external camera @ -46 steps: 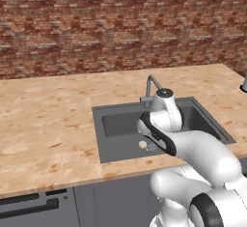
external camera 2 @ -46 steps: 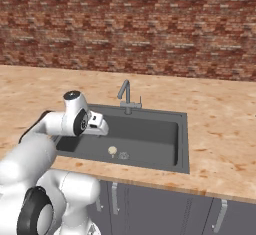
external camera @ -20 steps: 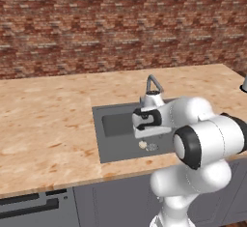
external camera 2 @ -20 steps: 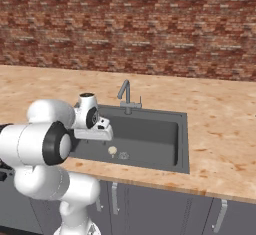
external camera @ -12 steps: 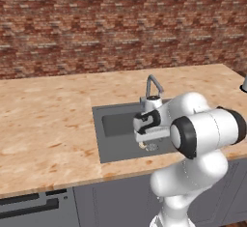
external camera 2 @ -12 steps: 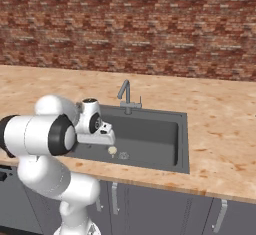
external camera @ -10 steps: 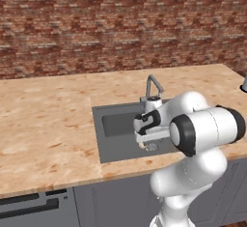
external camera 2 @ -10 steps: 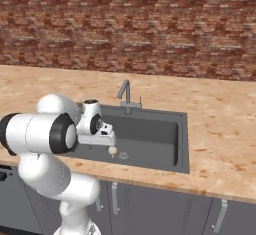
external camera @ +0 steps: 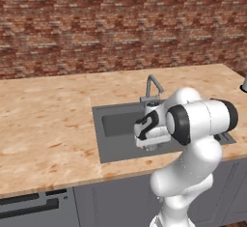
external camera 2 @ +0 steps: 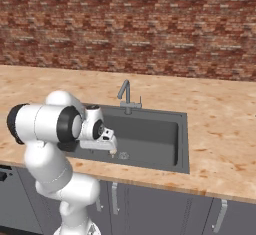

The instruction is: Pick up the sponge and dish brush from the sink, and place them back in the cabinet, and close the cabinet door.

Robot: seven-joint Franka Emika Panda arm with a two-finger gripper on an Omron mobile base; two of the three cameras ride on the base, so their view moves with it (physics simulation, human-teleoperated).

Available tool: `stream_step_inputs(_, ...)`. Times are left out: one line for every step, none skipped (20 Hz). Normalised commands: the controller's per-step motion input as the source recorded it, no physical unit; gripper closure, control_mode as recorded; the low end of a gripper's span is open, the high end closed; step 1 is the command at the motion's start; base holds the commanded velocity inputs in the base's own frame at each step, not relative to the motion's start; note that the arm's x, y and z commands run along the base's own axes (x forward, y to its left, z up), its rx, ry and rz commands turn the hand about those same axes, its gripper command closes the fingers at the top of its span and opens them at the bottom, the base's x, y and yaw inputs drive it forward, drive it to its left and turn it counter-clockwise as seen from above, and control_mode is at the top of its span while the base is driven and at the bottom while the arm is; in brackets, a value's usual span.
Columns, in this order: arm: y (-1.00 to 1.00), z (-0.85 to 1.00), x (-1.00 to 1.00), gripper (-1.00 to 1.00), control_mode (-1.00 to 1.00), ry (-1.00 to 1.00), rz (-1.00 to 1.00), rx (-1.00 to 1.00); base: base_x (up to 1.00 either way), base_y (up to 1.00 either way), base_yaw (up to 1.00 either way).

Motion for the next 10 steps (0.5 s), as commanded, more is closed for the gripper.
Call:
stream_step_inputs(0.00, -0.26, 0.10, -1.00, -1.00, 0.00, 0.00, 0.00, 0.00, 0.00, 0.00)
stream_step_inputs(0.00, -0.26, 0.12, -1.00, -1.00, 0.00, 0.00, 0.00, 0.00, 0.00, 0.00)
stream_step_inputs(0.00, -0.26, 0.15, -1.00, -1.00, 0.00, 0.00, 0.00, 0.00, 0.00, 0.00)
stream_step_inputs(0.00, -0.26, 0.16, -1.00, -1.00, 0.00, 0.00, 0.00, 0.00, 0.00, 0.00)
stream_step_inputs(0.00, -0.23, 0.21, -1.00, -1.00, 0.00, 0.00, 0.00, 0.00, 0.00, 0.00)
stream_step_inputs(-0.01, -0.22, 0.21, -1.00, -1.00, 0.00, 0.00, 0.00, 0.00, 0.00, 0.00)
stream_step_inputs(-0.01, -0.19, 0.21, -1.00, -1.00, 0.00, 0.00, 0.00, 0.00, 0.00, 0.00)
stream_step_inputs(-0.01, -0.19, 0.21, -1.00, -1.00, 0.00, 0.00, 0.00, 0.00, 0.00, 0.00)
stream_step_inputs(-0.01, -0.18, 0.20, -1.00, -1.00, 0.00, 0.00, 0.00, 0.00, 0.00, 0.00)
stream_step_inputs(0.00, -0.15, 0.21, -1.00, -1.00, 0.00, 0.00, 0.00, 0.00, 0.00, 0.00)
